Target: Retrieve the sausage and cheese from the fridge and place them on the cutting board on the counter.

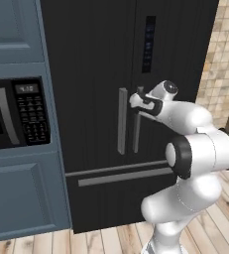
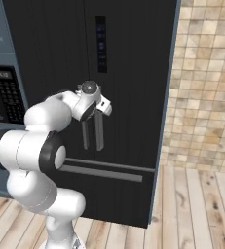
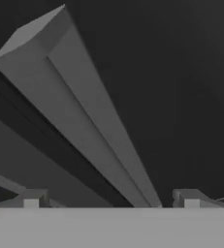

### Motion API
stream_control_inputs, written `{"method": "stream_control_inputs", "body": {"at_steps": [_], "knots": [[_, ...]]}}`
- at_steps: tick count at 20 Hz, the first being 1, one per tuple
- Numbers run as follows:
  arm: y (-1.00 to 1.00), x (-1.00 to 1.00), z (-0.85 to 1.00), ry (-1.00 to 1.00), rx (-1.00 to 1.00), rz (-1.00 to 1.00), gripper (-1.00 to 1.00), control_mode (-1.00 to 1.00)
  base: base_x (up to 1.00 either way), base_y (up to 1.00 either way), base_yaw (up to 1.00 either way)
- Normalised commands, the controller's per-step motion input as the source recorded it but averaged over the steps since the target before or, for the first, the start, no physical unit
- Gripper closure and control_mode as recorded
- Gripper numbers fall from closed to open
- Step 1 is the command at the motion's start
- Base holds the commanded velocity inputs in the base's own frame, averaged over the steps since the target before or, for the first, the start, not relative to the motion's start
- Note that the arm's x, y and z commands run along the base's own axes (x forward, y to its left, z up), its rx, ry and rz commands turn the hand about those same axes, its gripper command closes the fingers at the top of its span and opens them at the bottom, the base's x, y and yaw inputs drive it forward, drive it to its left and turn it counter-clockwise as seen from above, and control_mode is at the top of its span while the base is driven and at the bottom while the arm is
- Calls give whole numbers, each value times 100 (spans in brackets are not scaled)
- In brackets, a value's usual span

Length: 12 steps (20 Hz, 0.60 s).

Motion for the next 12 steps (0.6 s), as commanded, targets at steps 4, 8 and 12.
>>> {"method": "stream_control_inputs", "body": {"at_steps": [4, 8, 12], "knots": [[0, 19, -27, -14, 3, -8, -100, -100, 0, 0, 0], [0, 36, 0, 0, 2, -10, -100, -100, 0, 0, 0], [0, 57, 0, 0, 4, -7, -100, -100, 0, 0, 0]]}}
